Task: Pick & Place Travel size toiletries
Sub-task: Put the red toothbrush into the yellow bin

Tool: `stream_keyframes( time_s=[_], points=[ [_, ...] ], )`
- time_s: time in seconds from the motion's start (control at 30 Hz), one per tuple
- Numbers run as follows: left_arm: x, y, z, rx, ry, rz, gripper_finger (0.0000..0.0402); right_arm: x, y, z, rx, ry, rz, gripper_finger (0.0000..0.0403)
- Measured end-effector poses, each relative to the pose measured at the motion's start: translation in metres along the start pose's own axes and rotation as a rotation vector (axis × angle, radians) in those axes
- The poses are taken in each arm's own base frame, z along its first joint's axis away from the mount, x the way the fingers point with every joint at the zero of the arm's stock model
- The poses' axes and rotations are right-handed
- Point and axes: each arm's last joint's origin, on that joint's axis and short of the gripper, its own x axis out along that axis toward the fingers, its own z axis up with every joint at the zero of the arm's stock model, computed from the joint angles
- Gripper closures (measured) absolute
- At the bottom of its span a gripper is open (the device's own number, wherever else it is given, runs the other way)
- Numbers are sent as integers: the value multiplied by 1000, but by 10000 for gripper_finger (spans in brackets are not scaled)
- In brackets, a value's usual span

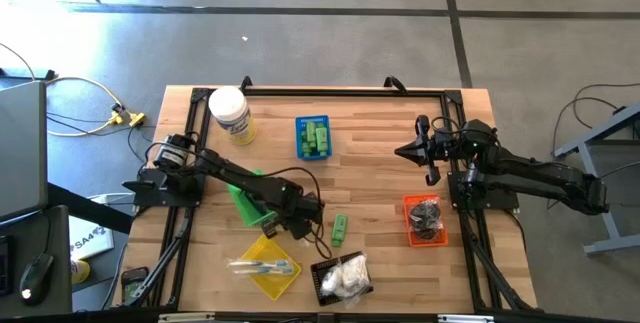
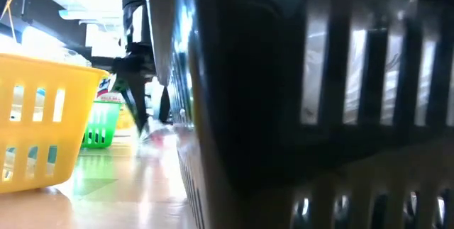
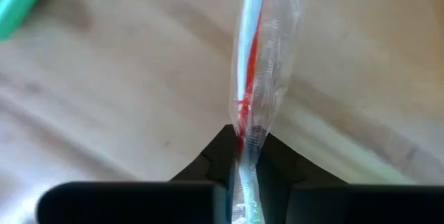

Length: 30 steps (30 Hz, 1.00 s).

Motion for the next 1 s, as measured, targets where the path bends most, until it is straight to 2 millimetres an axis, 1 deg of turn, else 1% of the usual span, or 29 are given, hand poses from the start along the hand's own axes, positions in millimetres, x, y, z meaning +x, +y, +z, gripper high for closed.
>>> stream_keyframes(
  time_s=[0.1, 0.2, 0.3, 0.37, 0.47, 0.53, 0.63, 0.73, 0.9, 1.0],
  points=[
    [-14, 4, 4, -3, 33, 6, 384, 0, 0, 0, 0, 0, 0, 400],
    [-29, 9, 10, -17, 49, 14, 388, 0, 0, 0, 0, 0, 0, 400],
    [-48, 18, 13, -102, 70, 26, 381, 0, 0, 0, 0, 0, 0, 400],
    [-66, 28, 13, -194, 18, 36, 375, 0, 0, 0, 0, 0, 0, 400],
    [-95, 40, 5, -289, -98, 39, 374, 0, 0, 0, 0, 0, 0, 399],
    [-116, 44, -5, -334, -173, 53, 377, 0, 0, 0, -1, 0, 0, 400],
    [-147, 49, -21, -377, -301, 86, 380, 0, 0, 0, -1, 1, 7, 400],
    [-174, 49, -38, -395, -437, 119, 380, 0, 1, 0, -1, 3, 27, 400],
    [-208, 40, -64, -453, -643, 135, 381, 0, 1, 0, -3, 3, 28, 400],
    [-217, 31, -78, -486, -726, 146, 381, 0, 1, 0, -2, 4, 28, 399]
  ],
)
